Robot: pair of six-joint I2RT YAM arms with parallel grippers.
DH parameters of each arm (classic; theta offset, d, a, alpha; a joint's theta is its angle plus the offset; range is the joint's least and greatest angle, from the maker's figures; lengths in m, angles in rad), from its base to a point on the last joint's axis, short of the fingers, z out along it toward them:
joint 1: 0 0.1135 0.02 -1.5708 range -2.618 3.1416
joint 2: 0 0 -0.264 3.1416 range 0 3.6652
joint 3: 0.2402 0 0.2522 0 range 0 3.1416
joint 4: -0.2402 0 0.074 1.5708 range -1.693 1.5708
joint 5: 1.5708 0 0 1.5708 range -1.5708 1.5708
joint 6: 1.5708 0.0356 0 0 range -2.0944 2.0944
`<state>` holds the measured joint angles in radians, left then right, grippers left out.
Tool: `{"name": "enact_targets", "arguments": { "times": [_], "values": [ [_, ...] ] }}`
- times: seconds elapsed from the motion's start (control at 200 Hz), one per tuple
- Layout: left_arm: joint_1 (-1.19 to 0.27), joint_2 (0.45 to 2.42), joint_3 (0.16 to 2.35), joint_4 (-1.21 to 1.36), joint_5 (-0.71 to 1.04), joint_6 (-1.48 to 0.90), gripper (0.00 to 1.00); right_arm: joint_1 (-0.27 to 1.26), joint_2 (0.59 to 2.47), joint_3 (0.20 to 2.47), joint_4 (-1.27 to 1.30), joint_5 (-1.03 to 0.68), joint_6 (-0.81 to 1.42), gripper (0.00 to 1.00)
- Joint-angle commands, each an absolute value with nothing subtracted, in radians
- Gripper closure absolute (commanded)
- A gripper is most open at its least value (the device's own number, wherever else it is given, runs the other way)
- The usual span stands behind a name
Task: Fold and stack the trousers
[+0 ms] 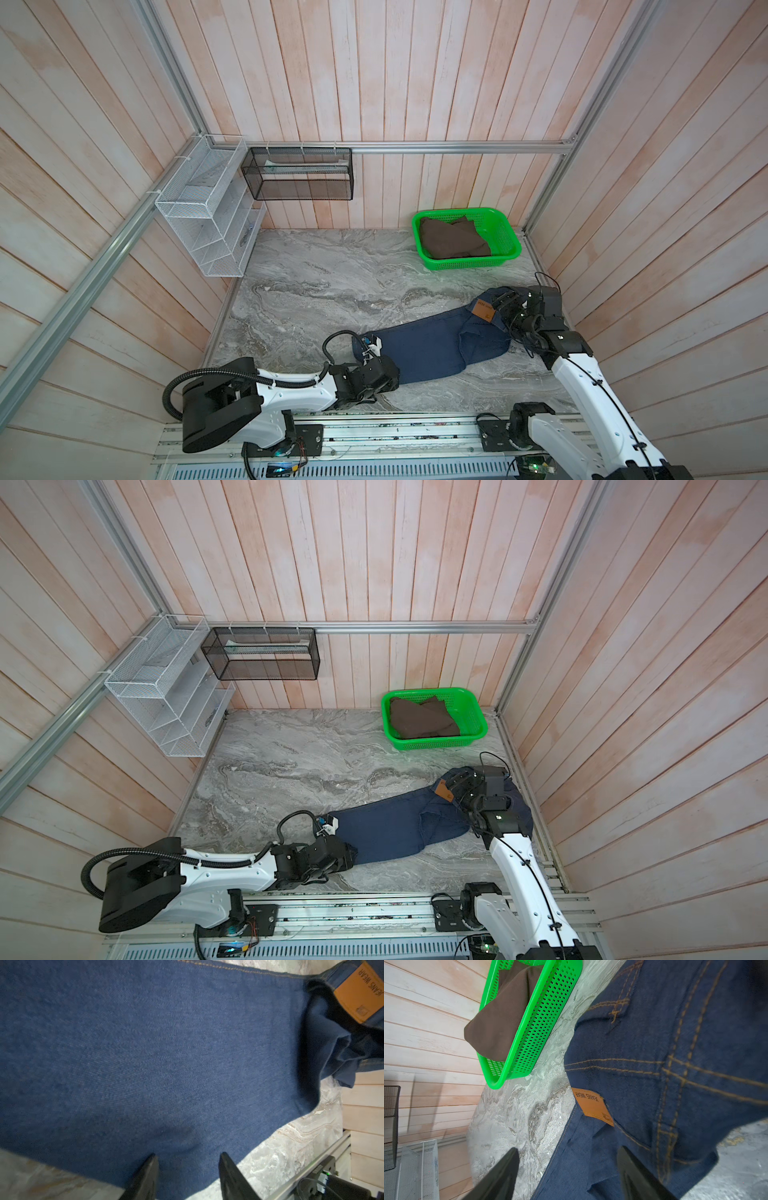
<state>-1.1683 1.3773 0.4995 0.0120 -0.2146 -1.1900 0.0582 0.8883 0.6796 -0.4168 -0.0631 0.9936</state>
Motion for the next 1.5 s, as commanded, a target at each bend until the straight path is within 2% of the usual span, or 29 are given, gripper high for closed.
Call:
{"name": "enact_targets", "arguments": {
  "times": [0.0, 0.095, 0.25, 0.39, 0.63, 0.71, 0.77, 0.885, 0.985, 1.21, 1.375, 1.495],
  "values": [
    [-1.157, 1.382, 0.523, -0.023, -0.232, -1.194, 0.27, 0.063, 0.894, 0.719, -0.462, -0.029, 0.961, 0.24],
    [-1.155, 1.376, 0.528, -0.051, -0.227, -1.186, 0.25, 0.063, 0.903, 0.717, -0.469, -0.040, 0.950, 0.24],
    [-1.152, 1.378, 0.535, -0.121, -0.221, -1.204, 0.28, 0.064, 0.897, 0.696, -0.457, -0.052, 0.956, 0.24],
    [-1.152, 1.347, 0.532, -0.195, -0.217, -1.236, 0.17, 0.069, 0.900, 0.693, -0.452, -0.054, 0.956, 0.24],
    [-1.144, 1.344, 0.549, -0.199, -0.219, -1.214, 0.19, 0.074, 0.900, 0.686, -0.440, -0.053, 0.958, 0.24],
    [-1.141, 1.403, 0.579, -0.165, -0.206, -1.201, 0.27, 0.074, 0.899, 0.683, -0.439, -0.054, 0.959, 0.24],
    [-1.138, 1.444, 0.601, -0.146, -0.200, -1.195, 0.36, 0.074, 0.897, 0.682, -0.439, -0.054, 0.959, 0.24],
    [-1.135, 1.459, 0.618, -0.128, -0.206, -1.195, 0.69, 0.074, 0.890, 0.689, -0.448, -0.057, 0.954, 0.24],
    [-1.135, 1.386, 0.602, -0.170, -0.247, -1.206, 1.00, 0.074, 0.882, 0.697, -0.456, -0.059, 0.951, 0.24],
    [-1.101, 1.040, 0.587, -0.513, -0.403, -1.237, 1.00, 0.118, 0.898, 0.711, -0.444, -0.101, 0.961, 0.24],
    [-0.999, 0.801, 0.602, -0.795, -0.461, -1.219, 1.00, 0.295, 0.951, 0.765, -0.437, -0.061, 0.993, 0.25],
    [-0.904, 0.697, 0.623, -0.908, -0.468, -1.173, 1.00, 0.446, 1.016, 0.817, -0.434, 0.001, 1.009, 0.26]
  ]
}}
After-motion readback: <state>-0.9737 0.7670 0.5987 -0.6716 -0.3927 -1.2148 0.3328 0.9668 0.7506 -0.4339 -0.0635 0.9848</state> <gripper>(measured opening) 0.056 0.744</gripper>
